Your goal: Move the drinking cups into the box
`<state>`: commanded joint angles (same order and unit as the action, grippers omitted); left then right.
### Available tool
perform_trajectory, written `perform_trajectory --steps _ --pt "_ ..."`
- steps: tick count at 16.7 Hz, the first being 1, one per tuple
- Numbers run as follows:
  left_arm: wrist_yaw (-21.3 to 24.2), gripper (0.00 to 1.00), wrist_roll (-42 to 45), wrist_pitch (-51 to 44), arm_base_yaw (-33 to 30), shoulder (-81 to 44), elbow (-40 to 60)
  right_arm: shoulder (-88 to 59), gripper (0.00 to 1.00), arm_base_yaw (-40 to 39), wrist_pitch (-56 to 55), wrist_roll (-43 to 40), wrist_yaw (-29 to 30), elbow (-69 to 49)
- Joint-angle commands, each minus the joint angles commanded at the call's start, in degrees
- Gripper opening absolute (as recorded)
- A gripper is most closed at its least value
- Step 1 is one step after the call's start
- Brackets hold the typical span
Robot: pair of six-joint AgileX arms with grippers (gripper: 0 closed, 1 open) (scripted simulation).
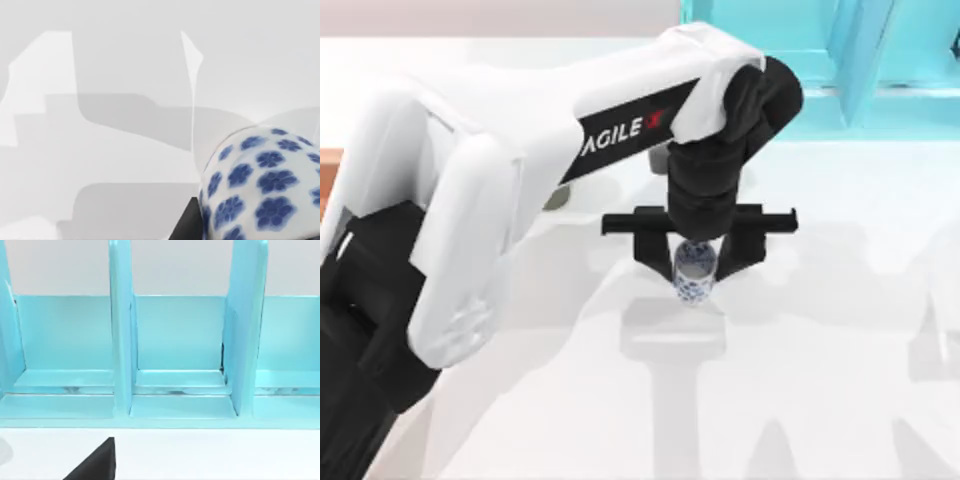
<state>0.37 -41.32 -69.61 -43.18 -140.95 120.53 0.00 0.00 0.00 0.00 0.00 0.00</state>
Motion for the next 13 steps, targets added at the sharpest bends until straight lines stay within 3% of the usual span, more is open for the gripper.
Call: perform_trajectory --steps 3,4,13 --pt "0.00 0.02 0.00 0.00 0.00 0.00 0.00 0.00 1.00 0.00 0.00 0.00 0.00 0.00" --pt "0.00 0.00 0.00 0.00 0.00 0.00 0.00 0.00 1.00 0.00 0.00 0.00 0.00 0.00" --pt "-0.02 0.00 0.12 -0.14 0.20 0.13 -0.13 0.00 1.00 0.00 0.00 0.00 0.00 0.00"
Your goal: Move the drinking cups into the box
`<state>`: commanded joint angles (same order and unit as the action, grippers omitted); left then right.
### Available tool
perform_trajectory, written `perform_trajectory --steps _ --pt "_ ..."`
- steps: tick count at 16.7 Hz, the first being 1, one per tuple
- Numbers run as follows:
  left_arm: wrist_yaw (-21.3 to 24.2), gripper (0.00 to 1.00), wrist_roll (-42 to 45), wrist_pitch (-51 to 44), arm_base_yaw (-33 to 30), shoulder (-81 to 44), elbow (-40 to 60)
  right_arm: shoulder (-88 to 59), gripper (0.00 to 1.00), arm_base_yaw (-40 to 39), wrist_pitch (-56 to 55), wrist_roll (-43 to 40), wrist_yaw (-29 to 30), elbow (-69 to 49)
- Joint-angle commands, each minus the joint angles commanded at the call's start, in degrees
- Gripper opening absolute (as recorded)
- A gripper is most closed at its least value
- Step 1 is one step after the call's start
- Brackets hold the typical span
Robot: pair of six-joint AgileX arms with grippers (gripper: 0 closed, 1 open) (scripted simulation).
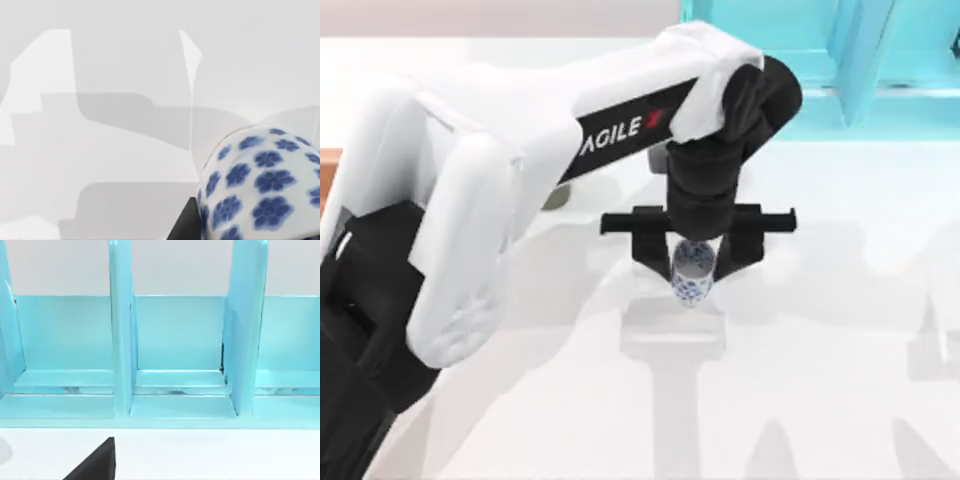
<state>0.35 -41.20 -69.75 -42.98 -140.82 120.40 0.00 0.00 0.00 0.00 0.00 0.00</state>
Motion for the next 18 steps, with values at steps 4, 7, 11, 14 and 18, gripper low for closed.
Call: perform_trajectory --steps 4,7,11,14,18 --pt "-0.16 0.00 2.95 -3.87 4.57 6.45 -3.11 0.00 1.00 0.00 0.00 0.00 0.00 0.00" --pt "-0.23 0.00 7.49 -7.89 8.18 14.20 -6.11 0.00 1.00 0.00 0.00 0.00 0.00 0.00" --pt "-0.20 0.00 9.99 -10.15 10.04 17.61 -7.40 0.00 1.00 0.00 0.00 0.00 0.00 0.00" --pt "-0.27 0.00 10.13 -10.06 9.88 17.51 -7.25 0.00 1.00 0.00 0.00 0.00 0.00 0.00" --pt "0.00 0.00 16.18 -10.45 16.19 21.36 -11.02 0.00 1.00 0.00 0.00 0.00 0.00 0.00"
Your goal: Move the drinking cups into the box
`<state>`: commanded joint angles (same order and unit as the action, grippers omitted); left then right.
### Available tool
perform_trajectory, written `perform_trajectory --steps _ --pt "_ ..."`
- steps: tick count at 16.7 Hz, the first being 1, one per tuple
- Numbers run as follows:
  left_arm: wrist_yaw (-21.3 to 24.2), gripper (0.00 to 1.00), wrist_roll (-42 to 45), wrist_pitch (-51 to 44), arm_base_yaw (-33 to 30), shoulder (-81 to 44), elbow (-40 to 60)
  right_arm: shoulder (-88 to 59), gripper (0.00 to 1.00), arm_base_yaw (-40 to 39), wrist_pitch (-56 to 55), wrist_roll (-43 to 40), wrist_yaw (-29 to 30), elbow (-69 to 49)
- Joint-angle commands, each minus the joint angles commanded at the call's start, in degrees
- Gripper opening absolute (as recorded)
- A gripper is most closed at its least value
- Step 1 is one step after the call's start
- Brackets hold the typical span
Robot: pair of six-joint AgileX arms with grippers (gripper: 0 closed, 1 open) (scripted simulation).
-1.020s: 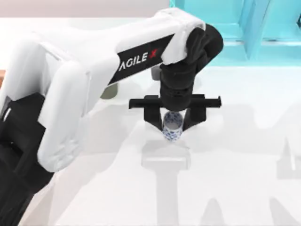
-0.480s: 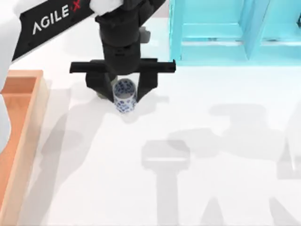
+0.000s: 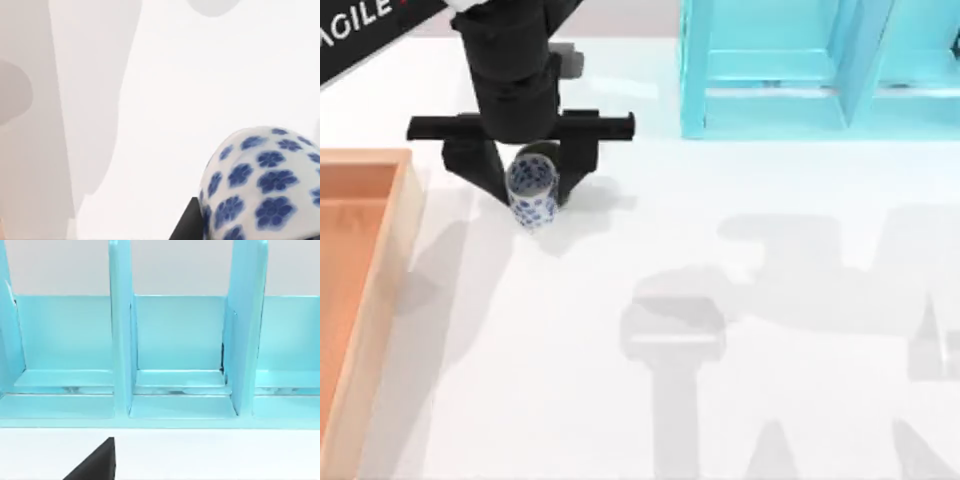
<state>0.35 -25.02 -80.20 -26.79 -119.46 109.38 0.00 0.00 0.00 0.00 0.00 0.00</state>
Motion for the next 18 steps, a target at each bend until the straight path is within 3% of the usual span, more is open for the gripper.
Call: perform_trajectory --steps 10,13,18 --pt "0.28 0.00 39.24 -0.76 42.46 26.15 -25.77 0.00 1.00 0.00 0.00 0.00 0.00 0.00" --pt "-0.02 0.00 45.87 -0.56 48.62 33.34 -33.02 0.00 1.00 0.00 0.00 0.00 0.00 0.00" --pt "-0.24 0.00 49.01 -0.33 49.76 36.84 -36.56 0.00 1.00 0.00 0.00 0.00 0.00 0.00"
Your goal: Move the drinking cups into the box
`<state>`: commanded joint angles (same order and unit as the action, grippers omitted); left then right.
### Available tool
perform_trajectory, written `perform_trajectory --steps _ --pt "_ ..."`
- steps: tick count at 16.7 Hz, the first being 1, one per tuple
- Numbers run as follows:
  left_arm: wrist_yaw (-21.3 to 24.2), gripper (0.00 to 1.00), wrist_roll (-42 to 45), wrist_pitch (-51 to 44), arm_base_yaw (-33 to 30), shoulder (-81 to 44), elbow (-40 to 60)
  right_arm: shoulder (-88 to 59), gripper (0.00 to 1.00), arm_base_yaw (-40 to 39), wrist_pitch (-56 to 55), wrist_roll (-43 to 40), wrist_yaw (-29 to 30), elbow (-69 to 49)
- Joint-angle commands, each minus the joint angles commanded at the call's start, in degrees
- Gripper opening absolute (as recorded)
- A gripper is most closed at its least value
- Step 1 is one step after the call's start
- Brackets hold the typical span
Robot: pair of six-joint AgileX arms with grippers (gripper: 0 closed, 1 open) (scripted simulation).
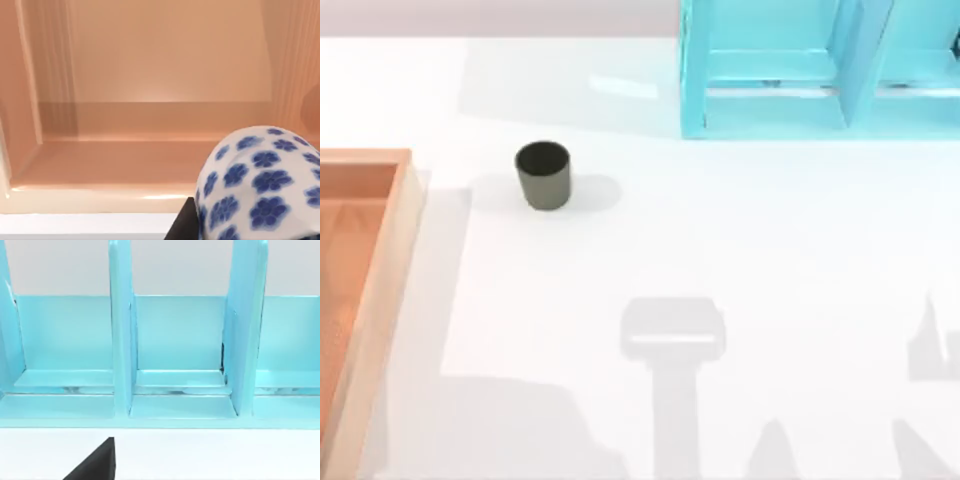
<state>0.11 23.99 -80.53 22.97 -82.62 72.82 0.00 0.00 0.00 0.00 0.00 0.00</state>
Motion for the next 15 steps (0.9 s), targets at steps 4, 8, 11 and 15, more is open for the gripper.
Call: perform_trajectory --steps 4,8,11,15 --pt "-0.04 0.00 0.02 0.91 -0.12 -0.18 -0.80 0.00 1.00 0.00 0.00 0.00 0.00 0.00" --pt "0.02 0.00 0.19 9.52 0.08 -0.45 -8.72 0.00 1.00 0.00 0.00 0.00 0.00 0.00" --pt "0.00 0.00 0.30 14.46 0.28 -0.71 -13.61 0.00 1.00 0.00 0.00 0.00 0.00 0.00" --pt "0.00 0.00 0.36 14.89 0.35 -0.85 -14.04 0.00 1.00 0.00 0.00 0.00 0.00 0.00"
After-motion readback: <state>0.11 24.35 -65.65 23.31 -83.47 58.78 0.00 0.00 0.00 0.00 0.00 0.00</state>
